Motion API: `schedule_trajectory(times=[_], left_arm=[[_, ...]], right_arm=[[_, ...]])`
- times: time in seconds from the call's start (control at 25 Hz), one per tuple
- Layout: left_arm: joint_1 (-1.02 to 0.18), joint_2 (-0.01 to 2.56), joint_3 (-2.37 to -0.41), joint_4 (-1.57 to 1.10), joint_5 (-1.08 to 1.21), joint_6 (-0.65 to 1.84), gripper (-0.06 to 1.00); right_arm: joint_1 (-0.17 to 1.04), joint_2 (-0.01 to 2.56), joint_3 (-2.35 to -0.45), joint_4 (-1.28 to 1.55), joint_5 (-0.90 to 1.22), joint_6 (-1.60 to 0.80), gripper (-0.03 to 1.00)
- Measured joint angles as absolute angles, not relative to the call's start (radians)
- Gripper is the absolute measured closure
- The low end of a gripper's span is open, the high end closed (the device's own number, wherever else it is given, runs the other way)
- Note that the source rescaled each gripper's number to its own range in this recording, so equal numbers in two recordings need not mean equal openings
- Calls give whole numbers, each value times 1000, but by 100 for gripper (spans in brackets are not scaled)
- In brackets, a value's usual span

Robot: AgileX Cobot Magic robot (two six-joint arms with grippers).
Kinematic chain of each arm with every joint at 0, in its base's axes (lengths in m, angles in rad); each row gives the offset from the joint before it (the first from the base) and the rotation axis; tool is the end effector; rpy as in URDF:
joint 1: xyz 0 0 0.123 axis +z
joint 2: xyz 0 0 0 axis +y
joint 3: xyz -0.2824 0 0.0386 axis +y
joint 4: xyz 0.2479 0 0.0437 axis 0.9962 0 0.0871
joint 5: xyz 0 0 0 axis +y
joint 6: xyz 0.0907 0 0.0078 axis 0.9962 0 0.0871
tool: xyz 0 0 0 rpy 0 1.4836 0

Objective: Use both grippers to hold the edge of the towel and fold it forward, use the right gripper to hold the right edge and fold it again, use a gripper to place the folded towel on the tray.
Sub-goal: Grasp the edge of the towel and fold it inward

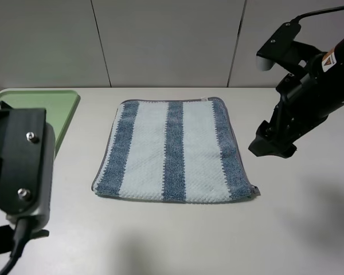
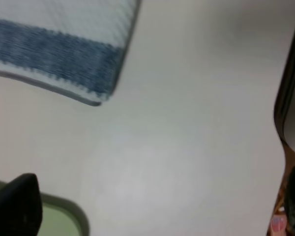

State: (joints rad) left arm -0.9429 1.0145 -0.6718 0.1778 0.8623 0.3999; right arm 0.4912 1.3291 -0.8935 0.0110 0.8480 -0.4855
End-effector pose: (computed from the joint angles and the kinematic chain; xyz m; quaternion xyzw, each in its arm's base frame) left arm 0.1108 -0.1319 0.2602 0.6360 0.7343 0.0158 0.2366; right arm 0.2168 0.1168 0.2567 -0.4585 0.8690 0.0053 0.1861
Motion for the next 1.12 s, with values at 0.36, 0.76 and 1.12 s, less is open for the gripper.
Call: schedule_trajectory(times=[0.36,0.76,1.12], left_arm=[[-867,1147,-620,172,733,471,-4],[-861,1365,-706,183,671,505,-4],[-858,1502,-762,211,644,546,-4]], right_arm=[[491,1365,-889,58,843,-637,-3],[552,1419,-888,27,806,-766,-3],[561,1487,-888,-18,797,-833,-3]])
